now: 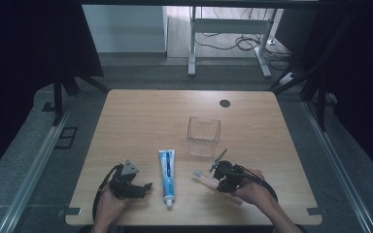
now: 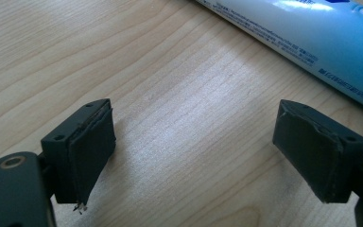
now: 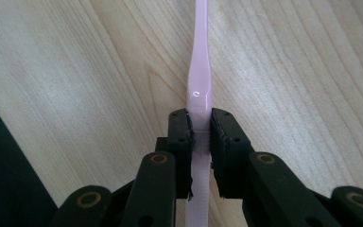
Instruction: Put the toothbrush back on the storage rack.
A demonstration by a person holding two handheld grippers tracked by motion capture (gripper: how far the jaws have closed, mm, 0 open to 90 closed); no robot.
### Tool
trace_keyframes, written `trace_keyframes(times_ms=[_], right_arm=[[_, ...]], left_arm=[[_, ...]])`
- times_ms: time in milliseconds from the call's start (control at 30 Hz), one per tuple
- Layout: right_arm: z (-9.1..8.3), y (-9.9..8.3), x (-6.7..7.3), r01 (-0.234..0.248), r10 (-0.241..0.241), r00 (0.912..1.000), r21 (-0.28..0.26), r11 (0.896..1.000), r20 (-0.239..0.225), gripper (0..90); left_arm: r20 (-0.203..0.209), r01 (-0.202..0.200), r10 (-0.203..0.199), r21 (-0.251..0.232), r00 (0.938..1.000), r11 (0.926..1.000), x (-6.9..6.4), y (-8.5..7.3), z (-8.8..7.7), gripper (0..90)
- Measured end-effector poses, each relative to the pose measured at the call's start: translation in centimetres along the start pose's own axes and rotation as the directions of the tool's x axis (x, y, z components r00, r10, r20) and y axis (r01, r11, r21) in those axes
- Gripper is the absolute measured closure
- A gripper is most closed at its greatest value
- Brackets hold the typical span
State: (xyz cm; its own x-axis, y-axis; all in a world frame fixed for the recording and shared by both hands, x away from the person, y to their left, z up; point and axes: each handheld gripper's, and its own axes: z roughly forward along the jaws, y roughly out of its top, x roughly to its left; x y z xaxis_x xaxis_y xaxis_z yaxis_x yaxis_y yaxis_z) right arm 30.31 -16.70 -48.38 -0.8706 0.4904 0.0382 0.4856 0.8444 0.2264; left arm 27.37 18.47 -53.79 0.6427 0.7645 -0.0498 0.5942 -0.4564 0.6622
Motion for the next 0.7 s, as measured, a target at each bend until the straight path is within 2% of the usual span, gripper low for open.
trace_keyframes(times_ms=[400, 467, 700], right_arm=[[-2.0, -0.5, -0.6, -0.016, 0.015, 0.9997, -0.072, 0.997, -0.019, 78.9], [-2.4, -0.5, -0.7, -0.025, 0.024, 0.9996, -0.079, 0.997, -0.018, 78.9], [-3.5, -0.6, -1.1, -0.035, 0.03, 0.9988, -0.123, 0.992, -0.039, 78.9]], left_arm=[[0.007, 0.017, -0.017, -0.019, 0.9998, 0.9997, 0.2, 0.0, 0.0, 12.8], [0.008, 0.03, -0.03, -0.02, 0.9995, 0.9993, 0.1, 0.0, 0.0, 12.8], [0.001, 0.028, -0.028, -0.028, 0.9996, 0.9992, 0.2, 0.0, 0.1, 12.6]])
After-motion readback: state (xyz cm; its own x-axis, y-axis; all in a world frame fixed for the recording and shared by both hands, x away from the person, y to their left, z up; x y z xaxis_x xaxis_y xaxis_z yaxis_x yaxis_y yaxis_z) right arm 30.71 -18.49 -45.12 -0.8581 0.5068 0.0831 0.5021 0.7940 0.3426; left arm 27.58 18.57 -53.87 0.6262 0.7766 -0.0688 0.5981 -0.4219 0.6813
